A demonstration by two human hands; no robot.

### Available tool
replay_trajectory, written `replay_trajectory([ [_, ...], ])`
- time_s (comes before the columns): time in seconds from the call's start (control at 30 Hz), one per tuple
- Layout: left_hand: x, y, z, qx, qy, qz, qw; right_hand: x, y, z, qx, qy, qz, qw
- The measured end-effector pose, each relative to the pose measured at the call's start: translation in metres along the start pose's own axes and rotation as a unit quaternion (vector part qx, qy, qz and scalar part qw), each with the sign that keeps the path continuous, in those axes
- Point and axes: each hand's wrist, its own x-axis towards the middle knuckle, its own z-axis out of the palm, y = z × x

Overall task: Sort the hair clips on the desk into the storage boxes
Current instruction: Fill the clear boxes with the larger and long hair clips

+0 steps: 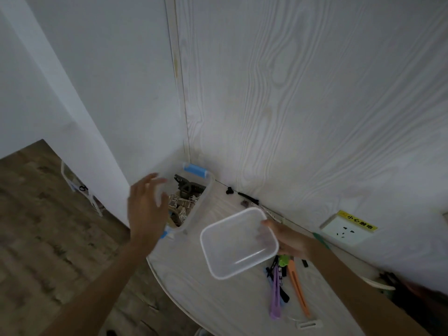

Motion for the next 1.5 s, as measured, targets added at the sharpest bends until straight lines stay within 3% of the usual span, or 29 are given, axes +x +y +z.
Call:
replay_trajectory([
  [0.03, -0.012, 0.015, -0.001, -0.023, -0.032, 0.078, 0.996, 0.005, 0.002, 0.004, 0.013, 0.006, 0.007, 1.000],
  [0.13, -0.048, 0.043, 0.012, -0.013, -0.287, 0.209, 0.935, 0.016, -0.003, 0.020, 0.000, 0.103, -0.005, 0.995],
  [0.2, -0.069, 0.046, 0.027, 0.089, -0.373, 0.244, 0.891, 0.020, -0.010, 0.026, -0.137, 0.185, -0.024, 0.973],
  [0.23, -0.075, 0.045, 0.033, 0.135, -0.375, 0.265, 0.878, 0.020, -0.012, 0.029, -0.203, 0.211, -0.041, 0.955],
  [0.3, -0.080, 0.045, 0.039, 0.176, -0.365, 0.269, 0.874, 0.019, -0.010, 0.033, -0.212, 0.242, -0.096, 0.942],
  [0.43, -0.074, 0.047, 0.045, 0.190, -0.367, 0.242, 0.878, 0.001, 0.010, 0.029, -0.007, 0.321, -0.152, 0.935],
  [0.57, -0.067, 0.050, 0.047, 0.253, -0.374, 0.299, 0.841, -0.016, 0.011, 0.044, -0.025, 0.113, 0.041, 0.992],
  [0.6, -0.067, 0.054, 0.048, 0.275, -0.358, 0.317, 0.834, -0.015, 0.012, 0.048, -0.012, 0.092, 0.046, 0.995],
  [0.77, -0.065, 0.066, 0.052, 0.400, -0.416, 0.352, 0.737, -0.007, 0.014, 0.059, 0.218, 0.023, 0.027, 0.975],
  [0.87, -0.067, 0.080, 0.051, 0.366, -0.376, 0.382, 0.761, -0.006, 0.015, 0.058, 0.207, 0.008, 0.011, 0.978],
  [0.97, -0.073, 0.089, 0.061, 0.394, -0.411, 0.357, 0.741, -0.005, 0.015, 0.056, 0.217, 0.006, -0.007, 0.976],
  [1.03, -0.078, 0.085, 0.072, 0.400, -0.402, 0.339, 0.751, -0.007, 0.019, 0.057, 0.228, 0.004, -0.018, 0.973],
  [1.23, -0.085, 0.085, 0.077, 0.433, -0.408, 0.365, 0.716, -0.006, 0.029, 0.065, 0.252, 0.033, -0.064, 0.965],
  [1.5, -0.088, 0.085, 0.082, 0.434, -0.418, 0.344, 0.721, 0.008, 0.034, 0.073, 0.211, 0.113, -0.090, 0.967],
])
